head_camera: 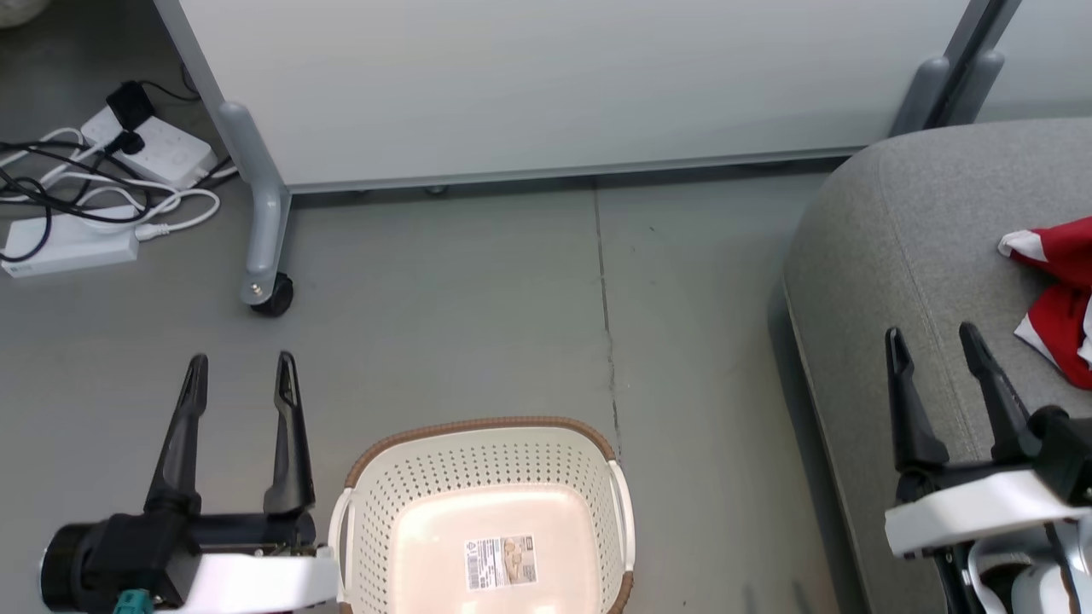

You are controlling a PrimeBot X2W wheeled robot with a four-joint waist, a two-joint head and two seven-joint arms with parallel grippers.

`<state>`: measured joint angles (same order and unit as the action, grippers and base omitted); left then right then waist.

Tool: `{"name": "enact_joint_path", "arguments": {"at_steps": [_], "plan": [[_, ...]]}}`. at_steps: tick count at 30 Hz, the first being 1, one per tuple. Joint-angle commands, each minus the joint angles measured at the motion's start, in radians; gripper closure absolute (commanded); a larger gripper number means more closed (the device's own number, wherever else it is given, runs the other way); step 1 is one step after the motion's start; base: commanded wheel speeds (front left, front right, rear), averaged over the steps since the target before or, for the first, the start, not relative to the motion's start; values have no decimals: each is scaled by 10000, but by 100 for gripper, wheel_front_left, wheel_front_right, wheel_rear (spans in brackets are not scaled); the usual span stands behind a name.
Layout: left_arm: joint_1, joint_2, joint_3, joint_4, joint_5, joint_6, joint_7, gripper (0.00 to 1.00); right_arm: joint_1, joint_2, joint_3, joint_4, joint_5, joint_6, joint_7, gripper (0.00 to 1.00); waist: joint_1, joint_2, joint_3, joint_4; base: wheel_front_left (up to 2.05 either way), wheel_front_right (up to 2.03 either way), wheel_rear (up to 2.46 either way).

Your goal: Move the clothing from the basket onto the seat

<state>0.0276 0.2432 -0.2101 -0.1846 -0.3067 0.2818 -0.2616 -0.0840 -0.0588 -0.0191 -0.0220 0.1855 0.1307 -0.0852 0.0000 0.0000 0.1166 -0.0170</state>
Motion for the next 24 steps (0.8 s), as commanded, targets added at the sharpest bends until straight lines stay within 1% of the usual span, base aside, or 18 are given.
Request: {"name": "enact_joint_path", "arguments": {"at_steps": [1,4,13,19,24], "plan": [[113,29,29,31,88,-49,-41,0,203,9,-13,-116,-24,2,40,0,0,0,-119,36,0,0,0],[523,121,-142,257,164,-156,-41,0,696,44,-8,-406,-103,2,252,0,0,0,-398,36,0,0,0],[1134,236,-398,718,96,-187,290,0,1713,56,-63,-886,-1,2,639,0,0,0,-1048,42,0,0,0],[1338,382,-430,935,53,-223,362,0,2152,59,-55,-1113,59,2,761,0,0,0,-1233,25,0,0,0],[1409,377,-471,1103,-33,-277,336,0,2365,61,-97,-1211,101,2,820,0,0,0,-1276,7,0,0,0]]}}
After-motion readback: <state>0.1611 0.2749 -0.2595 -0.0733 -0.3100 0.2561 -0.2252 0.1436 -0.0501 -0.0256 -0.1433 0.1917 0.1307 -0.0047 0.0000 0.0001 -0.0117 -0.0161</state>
